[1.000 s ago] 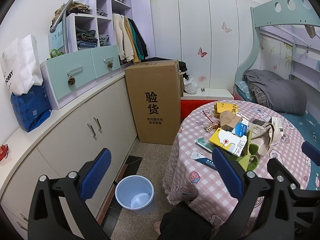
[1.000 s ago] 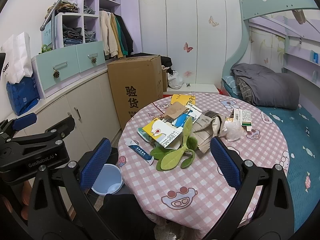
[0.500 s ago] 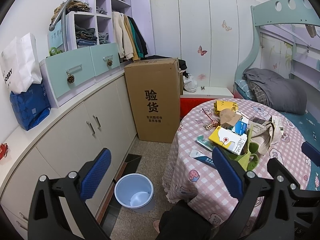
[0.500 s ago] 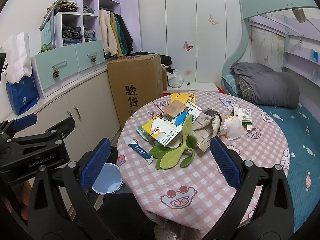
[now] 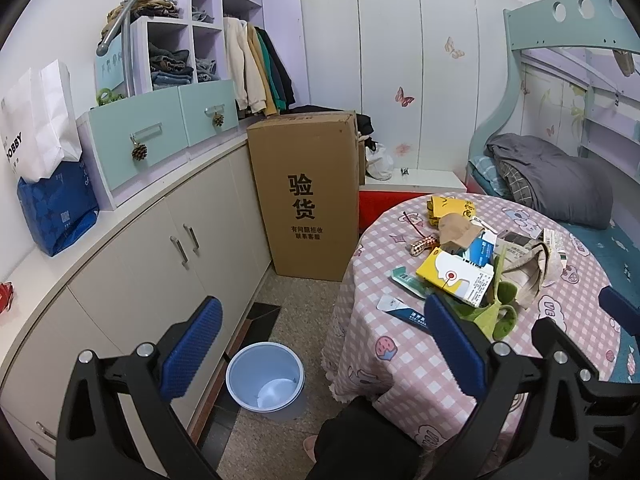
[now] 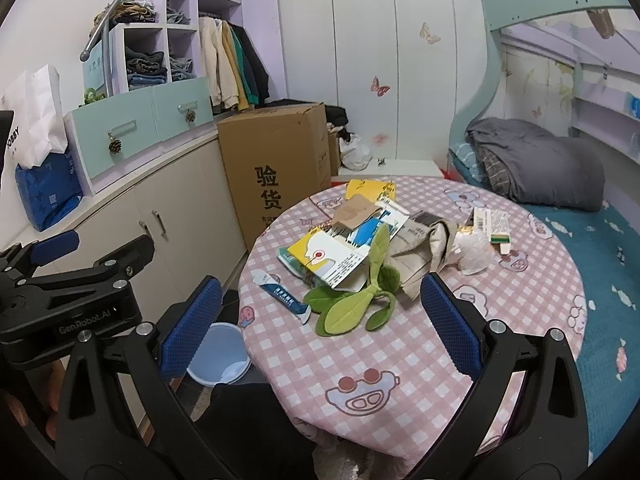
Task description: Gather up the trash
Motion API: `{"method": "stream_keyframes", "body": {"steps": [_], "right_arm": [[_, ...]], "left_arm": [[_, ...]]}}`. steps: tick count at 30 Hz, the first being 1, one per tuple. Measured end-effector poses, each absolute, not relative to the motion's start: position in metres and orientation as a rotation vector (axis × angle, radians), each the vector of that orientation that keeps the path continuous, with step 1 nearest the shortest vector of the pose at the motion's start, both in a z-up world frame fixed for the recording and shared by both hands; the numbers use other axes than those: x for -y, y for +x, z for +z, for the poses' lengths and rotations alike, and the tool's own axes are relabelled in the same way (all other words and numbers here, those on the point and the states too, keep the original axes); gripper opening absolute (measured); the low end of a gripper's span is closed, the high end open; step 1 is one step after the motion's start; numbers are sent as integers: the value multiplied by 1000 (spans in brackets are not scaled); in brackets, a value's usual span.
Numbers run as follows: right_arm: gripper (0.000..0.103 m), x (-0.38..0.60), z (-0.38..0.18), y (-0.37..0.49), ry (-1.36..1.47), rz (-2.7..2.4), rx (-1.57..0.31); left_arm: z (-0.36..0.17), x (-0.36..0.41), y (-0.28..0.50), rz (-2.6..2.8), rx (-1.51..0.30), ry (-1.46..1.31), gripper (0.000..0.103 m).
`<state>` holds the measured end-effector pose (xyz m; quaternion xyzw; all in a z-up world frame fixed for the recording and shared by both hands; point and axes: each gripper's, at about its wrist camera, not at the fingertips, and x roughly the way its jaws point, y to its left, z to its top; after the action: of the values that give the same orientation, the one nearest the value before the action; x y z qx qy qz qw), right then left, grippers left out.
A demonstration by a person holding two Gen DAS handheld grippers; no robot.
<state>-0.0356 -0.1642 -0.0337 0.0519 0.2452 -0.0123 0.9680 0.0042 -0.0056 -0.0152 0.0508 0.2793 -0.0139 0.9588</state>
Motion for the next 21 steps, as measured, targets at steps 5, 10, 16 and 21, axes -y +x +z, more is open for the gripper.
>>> {"method": "stream_keyframes", "body": {"steps": [5,10,16,21], "right_arm": [[97,164,-37,-35,101,-27,-502],[97,166,-36,-32,92,-39,-511],[97,177,-47,-28,99,-53,-545],[97,194,-63,-22,154,-41,-596]], "left_arm": [[-18,8,7,-30,-580,104,99],[-22,11,12,-34,-598,109,99],[-35,19,21,-88,-657,109,99],[-53,30,35,-144,-737,84,99]]}}
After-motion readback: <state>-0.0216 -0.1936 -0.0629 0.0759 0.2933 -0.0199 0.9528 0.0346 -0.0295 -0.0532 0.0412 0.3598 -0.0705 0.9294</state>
